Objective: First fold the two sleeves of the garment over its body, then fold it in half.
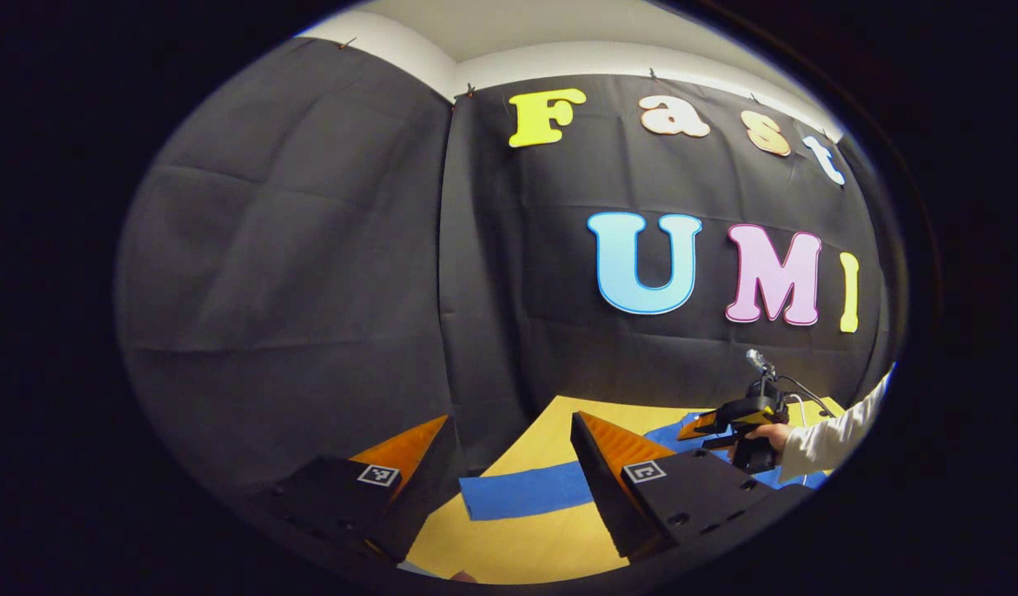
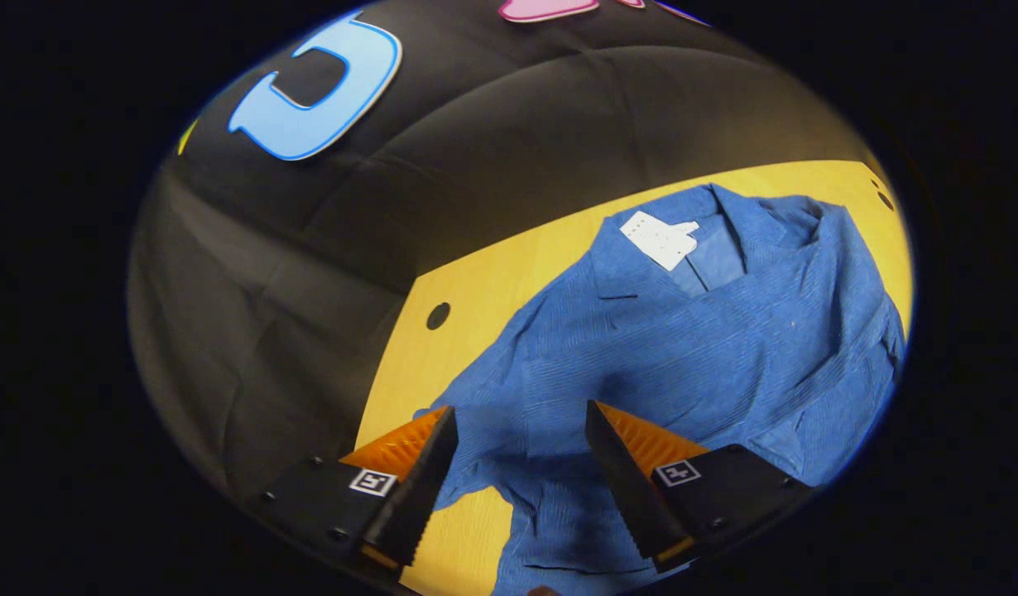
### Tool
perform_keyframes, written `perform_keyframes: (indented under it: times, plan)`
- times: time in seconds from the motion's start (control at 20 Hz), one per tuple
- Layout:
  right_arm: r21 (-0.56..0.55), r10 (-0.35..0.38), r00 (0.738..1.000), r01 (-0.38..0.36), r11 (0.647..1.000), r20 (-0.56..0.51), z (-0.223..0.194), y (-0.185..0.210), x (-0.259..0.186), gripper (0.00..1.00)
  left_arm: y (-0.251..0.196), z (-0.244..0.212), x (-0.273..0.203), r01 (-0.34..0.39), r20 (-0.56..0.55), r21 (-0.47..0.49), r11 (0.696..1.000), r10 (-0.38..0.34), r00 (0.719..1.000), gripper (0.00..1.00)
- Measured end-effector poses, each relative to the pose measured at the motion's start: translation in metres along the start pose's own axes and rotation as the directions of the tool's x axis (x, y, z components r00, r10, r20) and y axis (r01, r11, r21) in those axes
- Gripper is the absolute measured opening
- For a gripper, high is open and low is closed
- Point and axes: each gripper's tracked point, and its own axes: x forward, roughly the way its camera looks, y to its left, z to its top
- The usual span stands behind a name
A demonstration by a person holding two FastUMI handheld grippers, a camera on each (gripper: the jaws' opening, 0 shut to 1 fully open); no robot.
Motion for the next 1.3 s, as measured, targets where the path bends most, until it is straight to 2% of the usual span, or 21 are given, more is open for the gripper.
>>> perform_keyframes:
  times: [0.15,0.3,0.45,0.55,0.65,0.75,0.9,1.15,1.25,1.3]
  plan:
    - [-0.123,-0.007,0.997,0.016,0.992,0.077,0.024,-0.006,-0.051,0.97,0.0,-0.023,0.033,0.004,-0.033,-0.006,1.0,-0.004,0.999,0.81]
    - [-0.241,0.036,0.981,0.011,0.971,0.189,0.05,-0.006,-0.133,0.97,0.013,-0.057,0.074,-0.043,-0.102,0.027,0.999,0.045,0.994,0.81]
    - [-0.334,0.021,0.963,0.072,0.94,0.269,0.063,-0.042,-0.21,0.97,0.019,-0.105,0.108,-0.073,-0.216,0.058,0.996,0.084,0.973,0.81]
    - [-0.251,-0.058,0.958,0.131,0.959,0.28,0.062,-0.083,-0.246,0.97,0.024,-0.144,0.122,-0.093,-0.335,0.053,0.994,0.106,0.936,0.81]
    - [-0.119,-0.125,0.942,0.169,0.978,0.31,0.069,-0.118,-0.284,0.97,0.025,-0.18,0.13,-0.134,-0.466,0.059,0.989,0.146,0.873,0.82]
    - [-0.027,-0.202,0.919,0.224,0.974,0.338,0.071,-0.156,-0.321,0.97,0.023,-0.208,0.141,-0.175,-0.542,0.057,0.983,0.178,0.821,0.83]
    - [0.054,-0.266,0.895,0.264,0.963,0.358,0.072,-0.186,-0.354,0.97,0.02,-0.212,0.148,-0.22,-0.621,0.059,0.974,0.209,0.756,0.83]
    - [0.121,-0.322,0.861,0.299,0.947,0.393,0.074,-0.215,-0.389,0.97,0.019,-0.206,0.152,-0.226,-0.661,0.092,0.97,0.229,0.714,0.83]
    - [0.137,-0.329,0.849,0.299,0.944,0.414,0.078,-0.216,-0.395,0.97,0.019,-0.214,0.151,-0.242,-0.693,0.088,0.966,0.234,0.682,0.83]
    - [0.139,-0.329,0.848,0.299,0.944,0.415,0.077,-0.215,-0.393,0.97,0.016,-0.204,0.157,-0.246,-0.666,0.054,0.968,0.219,0.713,0.83]
